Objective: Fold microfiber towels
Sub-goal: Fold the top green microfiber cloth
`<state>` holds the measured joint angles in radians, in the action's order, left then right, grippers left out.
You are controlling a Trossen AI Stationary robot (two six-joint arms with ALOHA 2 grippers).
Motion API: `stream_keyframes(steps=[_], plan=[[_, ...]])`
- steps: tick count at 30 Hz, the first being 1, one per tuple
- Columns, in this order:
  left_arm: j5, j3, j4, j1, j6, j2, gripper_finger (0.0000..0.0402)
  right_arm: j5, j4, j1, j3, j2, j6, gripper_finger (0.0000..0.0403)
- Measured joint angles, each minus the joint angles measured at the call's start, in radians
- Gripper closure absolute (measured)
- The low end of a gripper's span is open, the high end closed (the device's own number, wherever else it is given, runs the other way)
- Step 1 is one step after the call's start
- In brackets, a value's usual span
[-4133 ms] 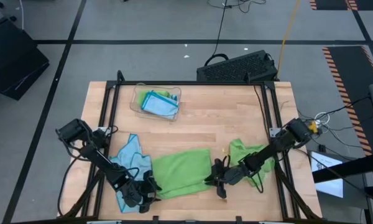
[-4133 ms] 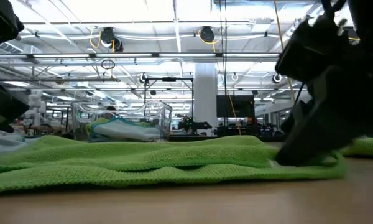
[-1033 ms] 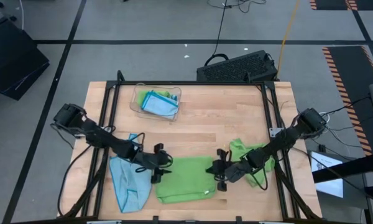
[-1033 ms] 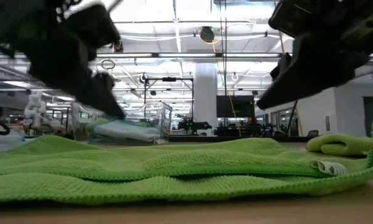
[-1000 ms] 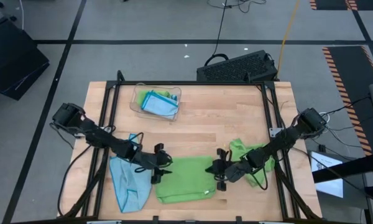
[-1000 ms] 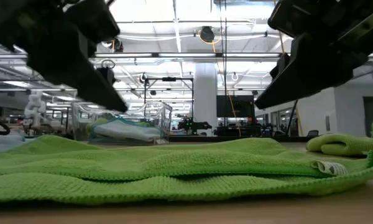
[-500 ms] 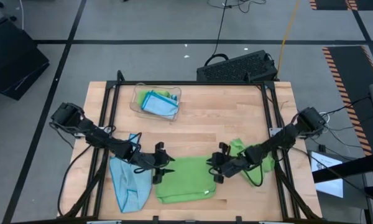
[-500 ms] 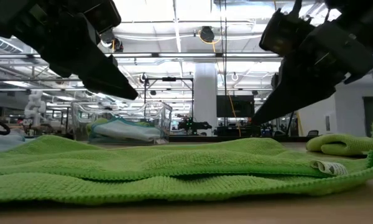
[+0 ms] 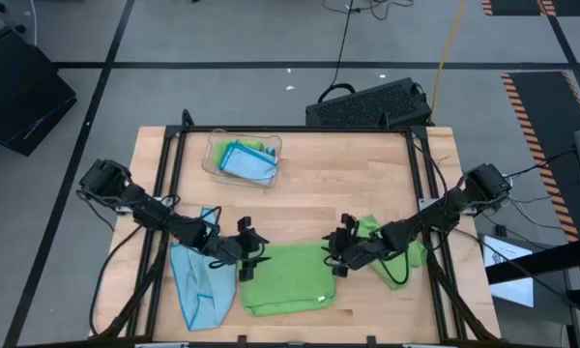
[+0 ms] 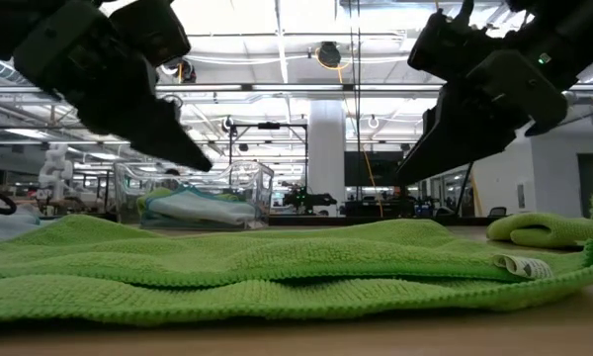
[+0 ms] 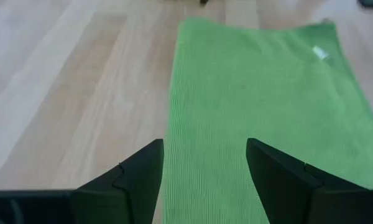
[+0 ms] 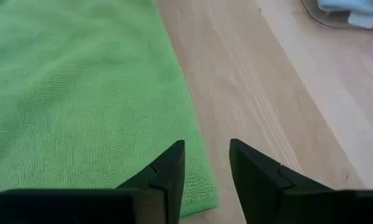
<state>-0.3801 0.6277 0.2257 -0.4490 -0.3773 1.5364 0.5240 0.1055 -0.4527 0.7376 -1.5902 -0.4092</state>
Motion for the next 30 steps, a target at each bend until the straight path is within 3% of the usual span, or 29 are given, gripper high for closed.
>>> stream_keyframes(steps=[8,15,19,30], plan=[[-0.007,0.0,-0.092,-0.059,-0.134,0.0,0.017,-0.031,-0.003,-0.028,0.0,0.0,0.015,0.0275],[-0.179,0.0,-0.089,-0.163,-0.156,0.0,0.017,-0.028,-0.001,-0.065,0.0,0.0,-0.076,0.0275],[-0.227,0.0,-0.089,-0.203,-0.195,0.0,0.0169,-0.027,0.001,-0.083,0.0,0.0,-0.125,0.0275],[-0.384,0.0,-0.173,-0.261,-0.451,0.001,0.0169,-0.023,0.059,-0.127,0.0,0.0,-0.176,0.0275]])
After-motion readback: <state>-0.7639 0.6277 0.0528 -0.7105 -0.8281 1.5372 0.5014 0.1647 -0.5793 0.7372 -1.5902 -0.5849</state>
